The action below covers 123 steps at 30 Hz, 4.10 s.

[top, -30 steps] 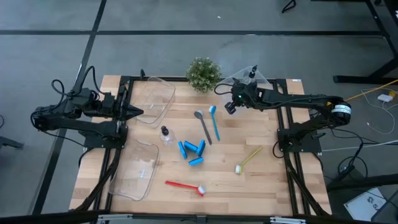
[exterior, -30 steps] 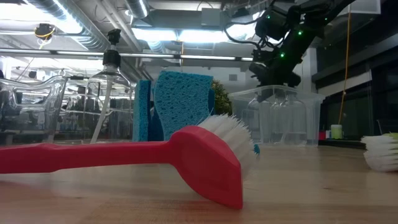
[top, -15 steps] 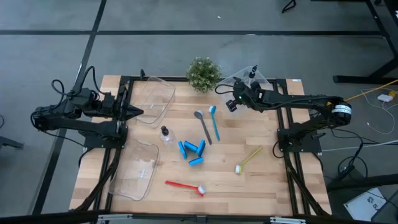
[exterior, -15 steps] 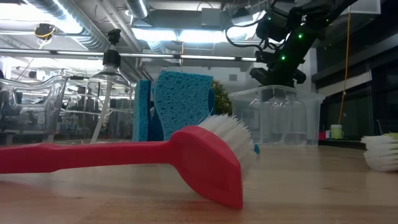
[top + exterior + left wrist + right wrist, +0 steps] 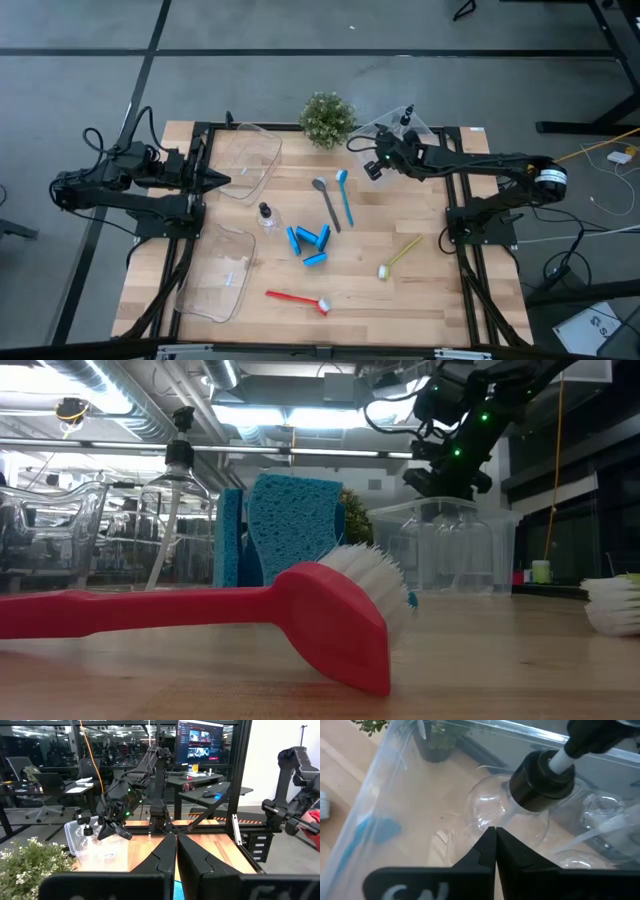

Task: Pick & Place Kitchen Sink Supplies
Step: Adjust the soap dispenser in the white bin, then put the soap dispenser into the white bin

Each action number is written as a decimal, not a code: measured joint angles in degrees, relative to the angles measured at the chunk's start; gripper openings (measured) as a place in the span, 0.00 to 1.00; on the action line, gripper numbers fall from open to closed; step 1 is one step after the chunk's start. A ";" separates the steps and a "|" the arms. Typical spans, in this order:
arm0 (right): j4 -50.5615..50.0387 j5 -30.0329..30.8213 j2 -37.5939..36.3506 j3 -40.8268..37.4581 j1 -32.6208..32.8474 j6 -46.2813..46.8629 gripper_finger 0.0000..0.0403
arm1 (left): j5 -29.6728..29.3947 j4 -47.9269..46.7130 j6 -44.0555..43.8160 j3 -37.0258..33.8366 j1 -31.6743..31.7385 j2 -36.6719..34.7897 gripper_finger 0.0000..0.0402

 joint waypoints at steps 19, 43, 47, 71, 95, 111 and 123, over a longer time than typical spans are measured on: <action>0.92 -3.80 -11.49 -0.04 13.60 6.59 0.02 | 0.01 0.01 0.00 0.00 -0.01 0.01 0.03; 29.11 -3.81 5.61 0.07 35.12 7.62 0.02 | 0.01 0.00 0.00 0.00 0.00 0.00 0.03; 32.30 -4.19 10.42 0.07 35.48 9.65 0.02 | 0.02 0.00 0.00 0.00 0.00 0.01 0.03; 48.44 -17.91 17.74 0.07 38.77 -17.45 0.02 | 0.02 0.02 0.00 0.00 -0.01 -0.01 0.03; 47.40 -49.27 17.70 0.09 38.75 -17.30 0.05 | 0.02 0.00 0.00 0.00 0.00 -0.01 0.03; 47.22 -45.16 17.66 0.09 38.74 -17.19 0.39 | 0.00 0.00 0.00 0.00 0.01 -0.01 0.03; 47.39 -42.02 17.63 0.09 38.71 -14.82 0.41 | 0.01 0.02 0.00 0.00 0.00 -0.01 0.03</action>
